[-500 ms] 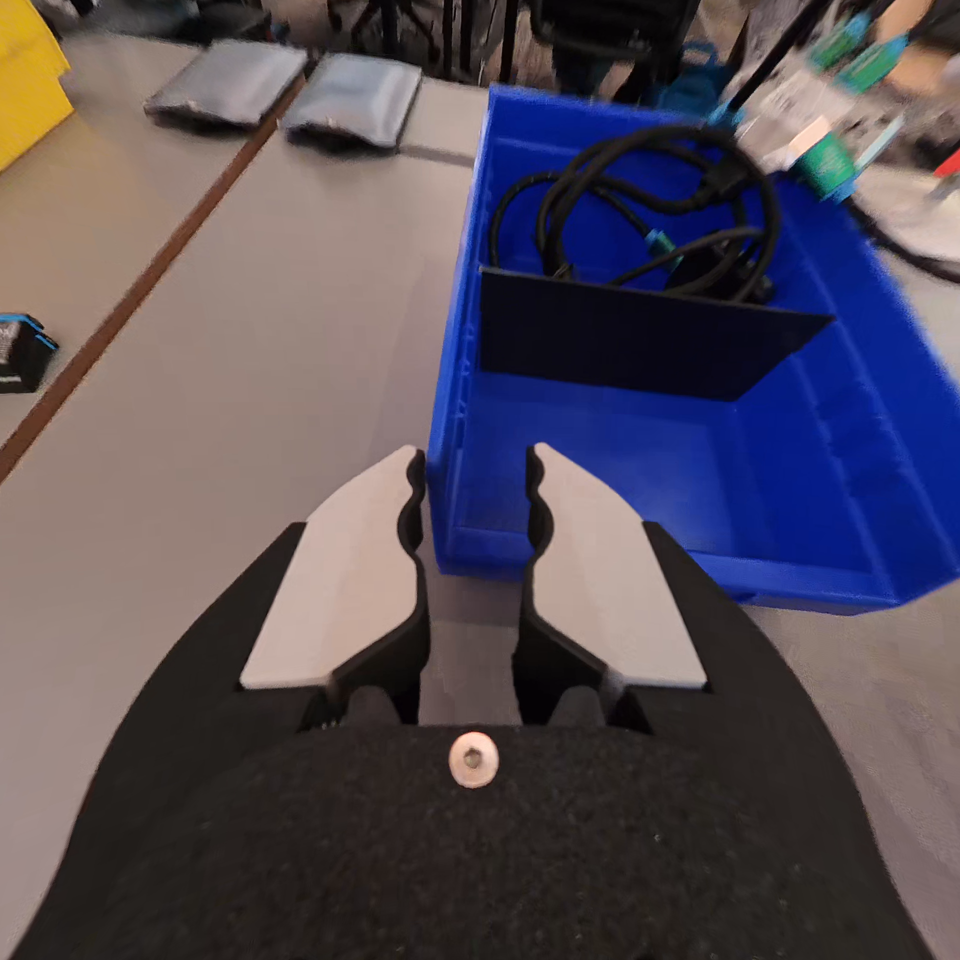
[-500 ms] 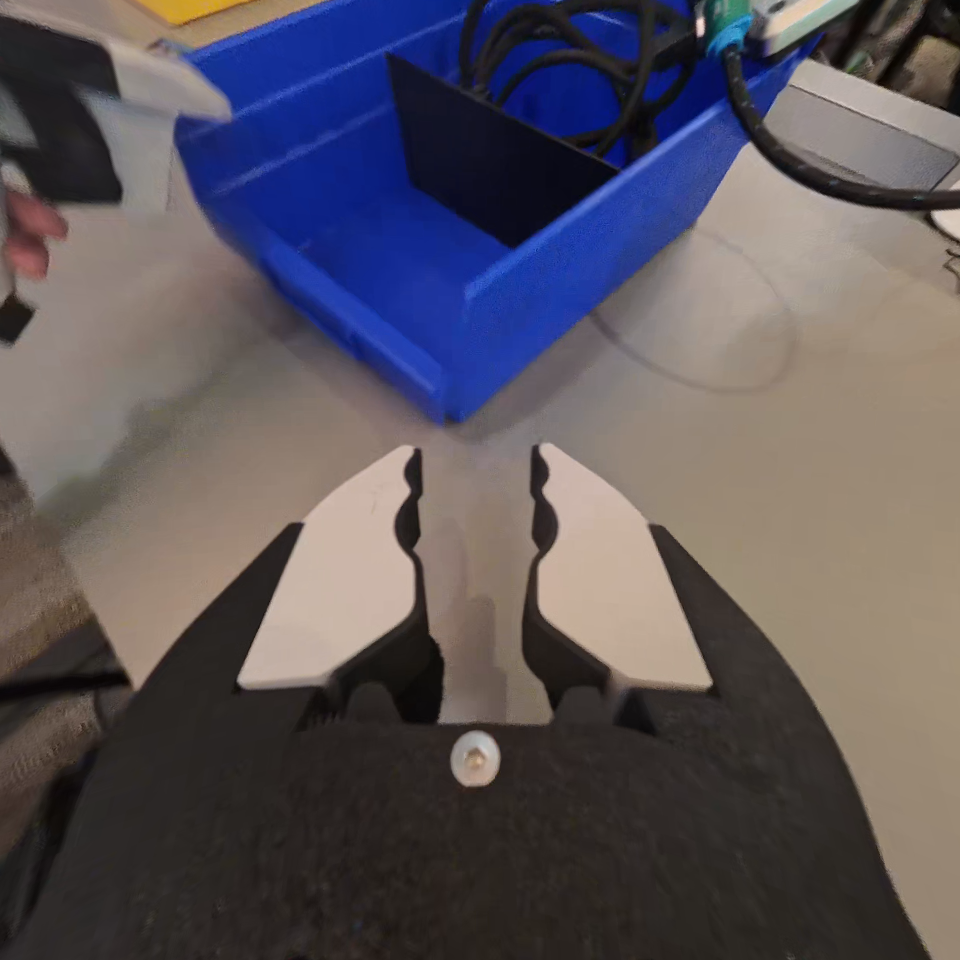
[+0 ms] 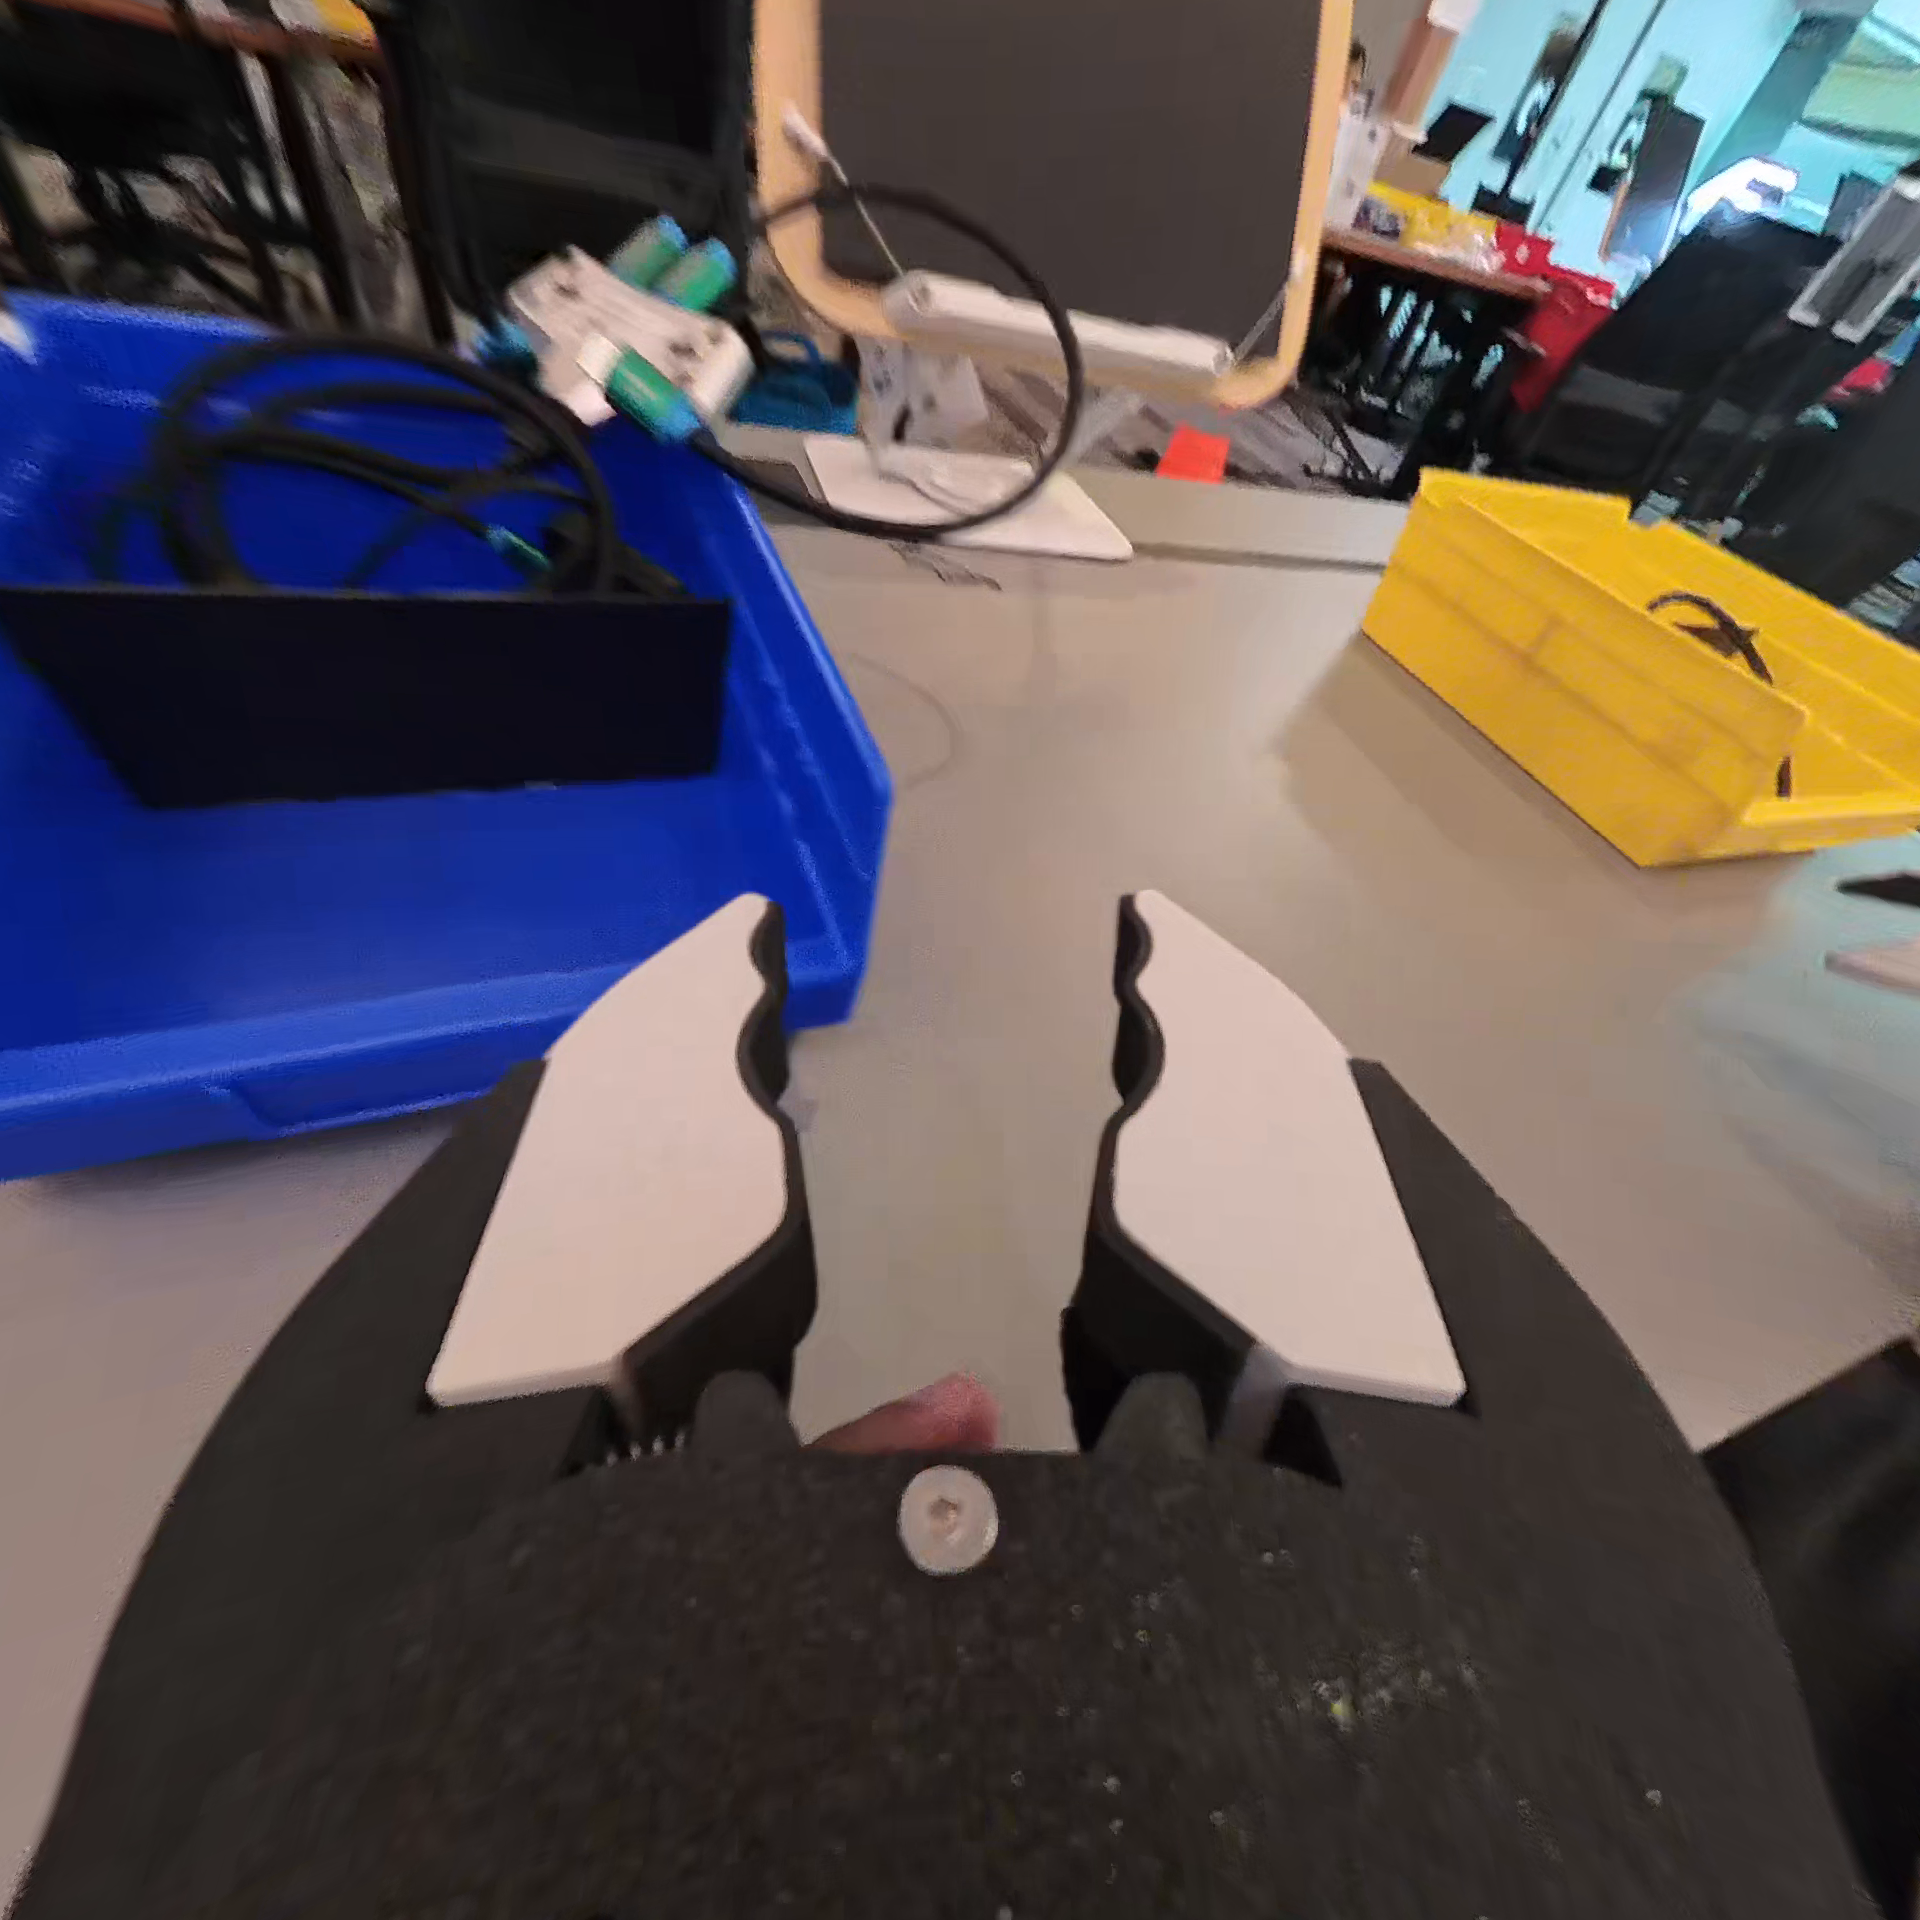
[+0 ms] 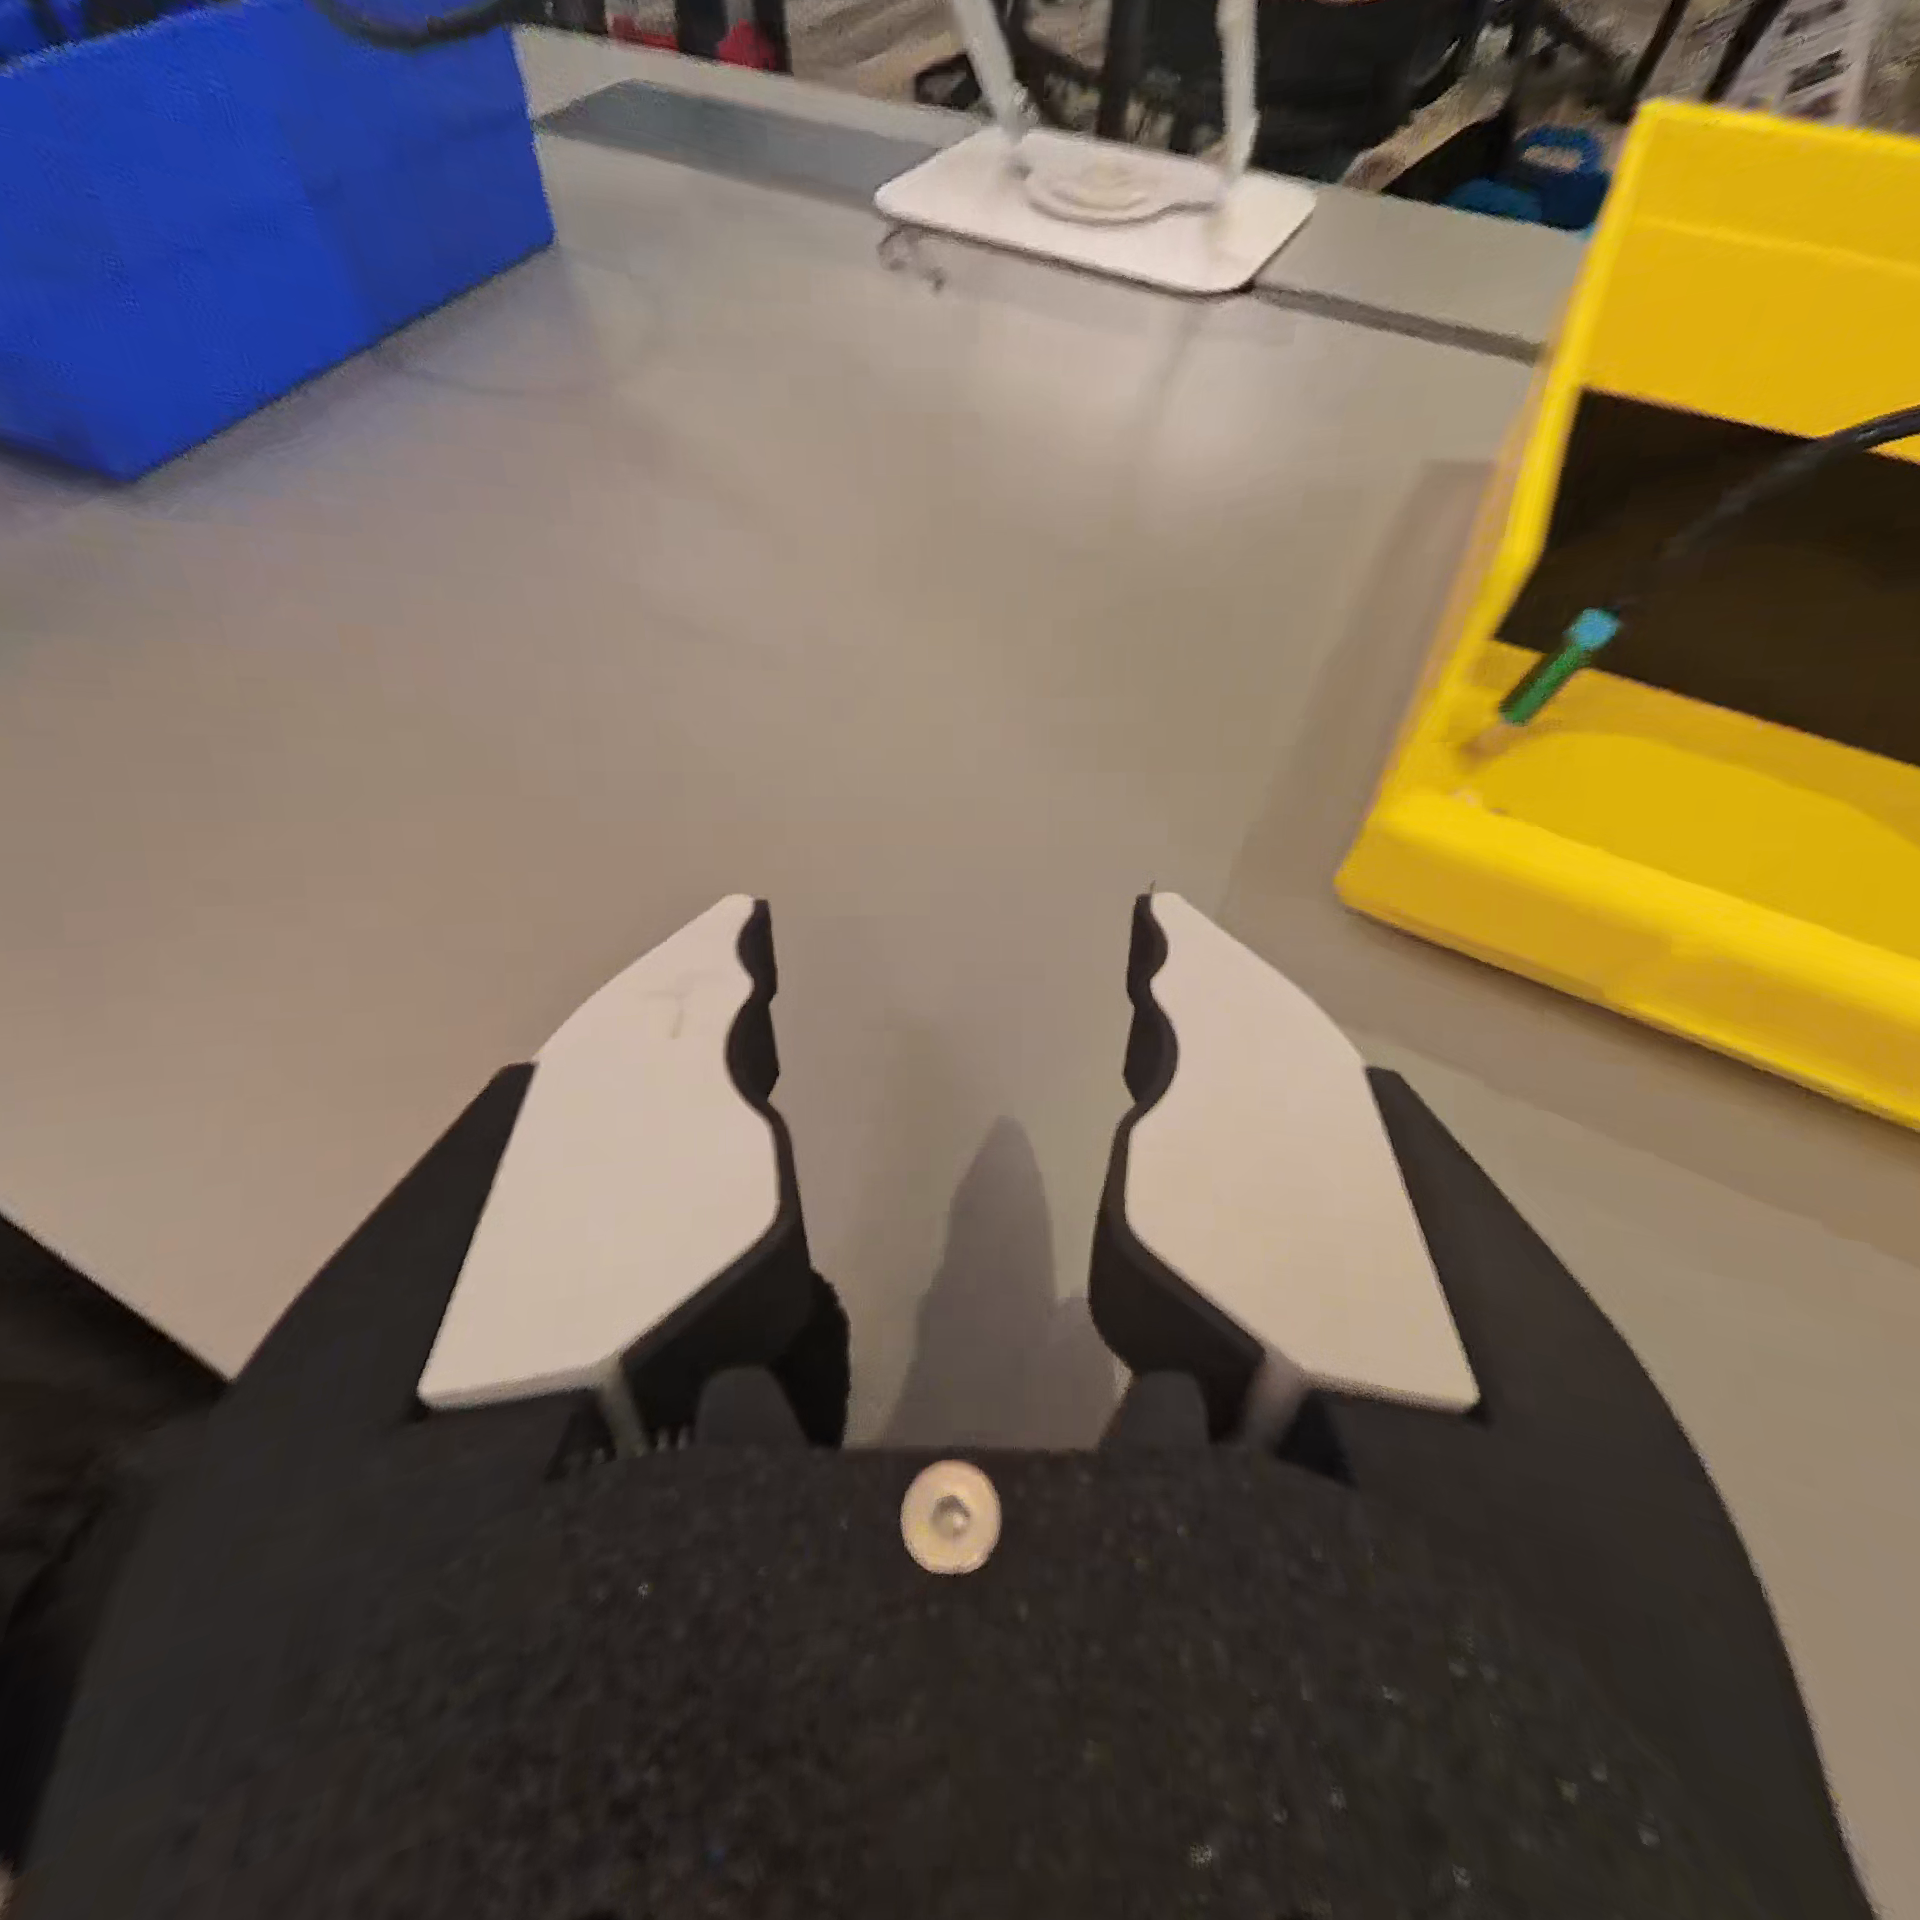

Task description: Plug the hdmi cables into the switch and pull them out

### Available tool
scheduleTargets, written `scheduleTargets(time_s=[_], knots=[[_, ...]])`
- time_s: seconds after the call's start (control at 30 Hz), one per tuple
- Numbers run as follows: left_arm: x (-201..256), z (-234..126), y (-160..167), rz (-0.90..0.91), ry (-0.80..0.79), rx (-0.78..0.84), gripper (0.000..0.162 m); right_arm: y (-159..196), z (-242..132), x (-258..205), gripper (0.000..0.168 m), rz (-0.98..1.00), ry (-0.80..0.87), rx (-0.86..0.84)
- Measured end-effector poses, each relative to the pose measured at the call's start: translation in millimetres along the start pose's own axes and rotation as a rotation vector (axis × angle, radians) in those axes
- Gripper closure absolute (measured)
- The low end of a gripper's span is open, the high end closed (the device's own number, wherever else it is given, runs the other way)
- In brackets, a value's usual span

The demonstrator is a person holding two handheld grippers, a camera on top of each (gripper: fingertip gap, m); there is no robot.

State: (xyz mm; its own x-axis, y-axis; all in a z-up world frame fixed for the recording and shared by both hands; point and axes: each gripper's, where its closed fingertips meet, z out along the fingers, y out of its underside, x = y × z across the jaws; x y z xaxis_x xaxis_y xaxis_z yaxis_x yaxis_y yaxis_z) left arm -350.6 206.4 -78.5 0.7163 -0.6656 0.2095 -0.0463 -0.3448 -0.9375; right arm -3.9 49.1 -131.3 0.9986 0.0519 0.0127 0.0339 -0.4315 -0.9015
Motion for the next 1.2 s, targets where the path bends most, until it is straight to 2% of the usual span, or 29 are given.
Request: scheduleTargets(time_s=[0.03,0.1,0.2,0.27,0.37,0.53,0.73,1.03,1.2], knots=[[0.6,5.4,9.8,-0.019,-0.017,-0.051,0.098,-4.7,-1.3,4.8,0.105,0.007,-0.002,0.026],[1.6,15.1,26.5,-0.058,-0.018,-0.136,0.103,-8.4,-1.9,10.7,0.109,0.021,-0.011,0.059],[4.3,21.4,29.6,-0.071,0.033,-0.154,0.101,-19.0,-8.5,16.6,0.124,0.035,0.0,0.131],[3.6,23.0,31.6,-0.05,0.045,-0.169,0.104,-28.9,-11.8,13.3,0.122,0.008,-0.015,0.199],[8.1,23.8,36.7,-0.044,0.082,-0.195,0.121,-25.2,-4.1,11.2,0.123,0.009,-0.024,0.17],[19.7,25.1,37.3,-0.005,0.12,-0.197,0.119,-10.7,10.5,9.6,0.123,0.093,-0.076,0.087],[24.2,26.2,33.9,0.062,0.111,-0.182,0.121,-4.6,13.3,13.3,0.128,0.097,-0.071,0.056],[25.4,31.8,48.1,-0.113,0.219,-0.244,0.116,-3.2,14.6,10.8,0.132,0.097,-0.09,0.045],[25.7,31.2,46.4,-0.054,0.198,-0.242,0.116,-1.9,14.6,7.7,0.133,0.081,-0.099,0.034]])
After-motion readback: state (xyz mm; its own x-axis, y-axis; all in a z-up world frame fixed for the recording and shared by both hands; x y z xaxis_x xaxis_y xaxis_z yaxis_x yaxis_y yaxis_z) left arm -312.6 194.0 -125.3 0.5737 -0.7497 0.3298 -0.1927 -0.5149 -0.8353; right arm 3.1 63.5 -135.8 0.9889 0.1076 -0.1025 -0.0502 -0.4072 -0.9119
